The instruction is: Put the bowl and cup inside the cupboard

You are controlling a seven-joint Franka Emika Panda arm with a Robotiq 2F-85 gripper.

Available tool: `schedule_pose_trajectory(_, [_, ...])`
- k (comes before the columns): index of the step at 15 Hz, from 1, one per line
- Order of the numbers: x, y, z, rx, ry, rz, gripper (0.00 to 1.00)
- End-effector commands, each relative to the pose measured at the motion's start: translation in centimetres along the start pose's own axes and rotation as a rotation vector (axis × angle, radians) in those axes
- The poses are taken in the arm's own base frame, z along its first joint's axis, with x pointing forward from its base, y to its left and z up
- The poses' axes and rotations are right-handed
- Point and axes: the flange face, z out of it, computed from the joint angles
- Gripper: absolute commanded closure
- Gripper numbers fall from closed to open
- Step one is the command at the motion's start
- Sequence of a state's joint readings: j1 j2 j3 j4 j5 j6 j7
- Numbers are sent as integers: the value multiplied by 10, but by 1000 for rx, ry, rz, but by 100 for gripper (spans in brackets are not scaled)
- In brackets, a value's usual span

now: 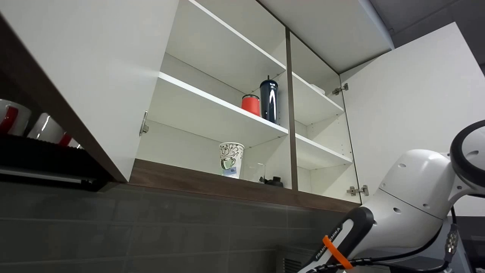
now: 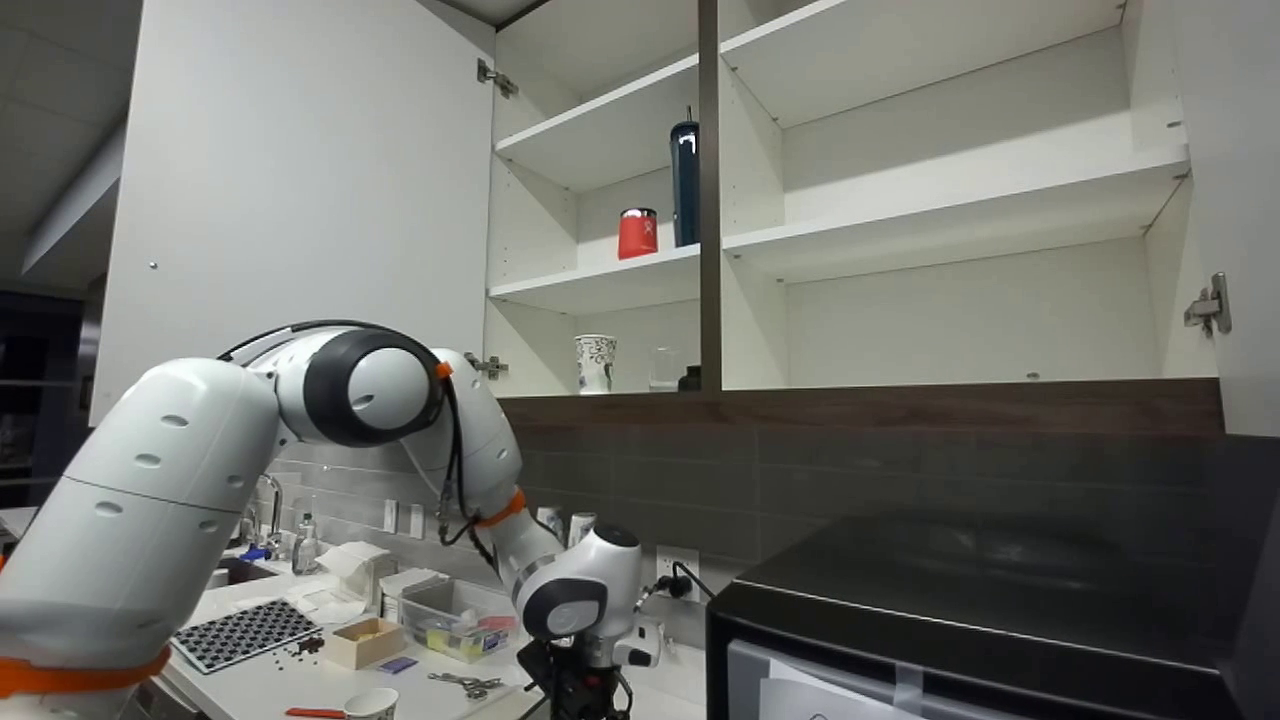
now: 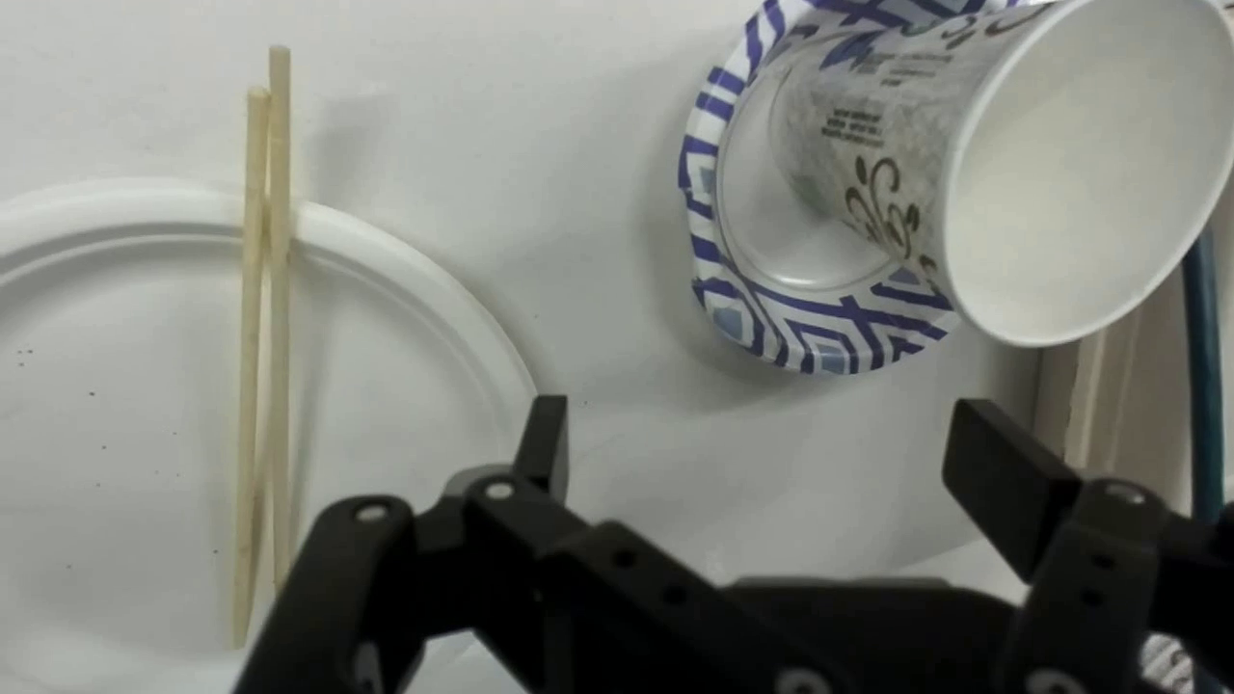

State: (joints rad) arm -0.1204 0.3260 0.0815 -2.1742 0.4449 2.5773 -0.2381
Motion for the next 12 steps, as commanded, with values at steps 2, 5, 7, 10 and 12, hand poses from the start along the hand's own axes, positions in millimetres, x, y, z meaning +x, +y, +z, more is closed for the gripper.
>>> schedule_pose_trajectory(2, [15, 27, 39, -5, -86, 97, 0])
schedule_pose_trajectory(5, [21, 40, 59, 16, -116, 95, 0])
schedule_pose_trajectory(7, [23, 43, 70, 70, -175, 64, 0])
schedule_pose_trajectory(10, [26, 48, 78, 136, -267, 31, 0])
schedule_pose_trajectory(12, [29, 53, 80, 156, -311, 32, 0])
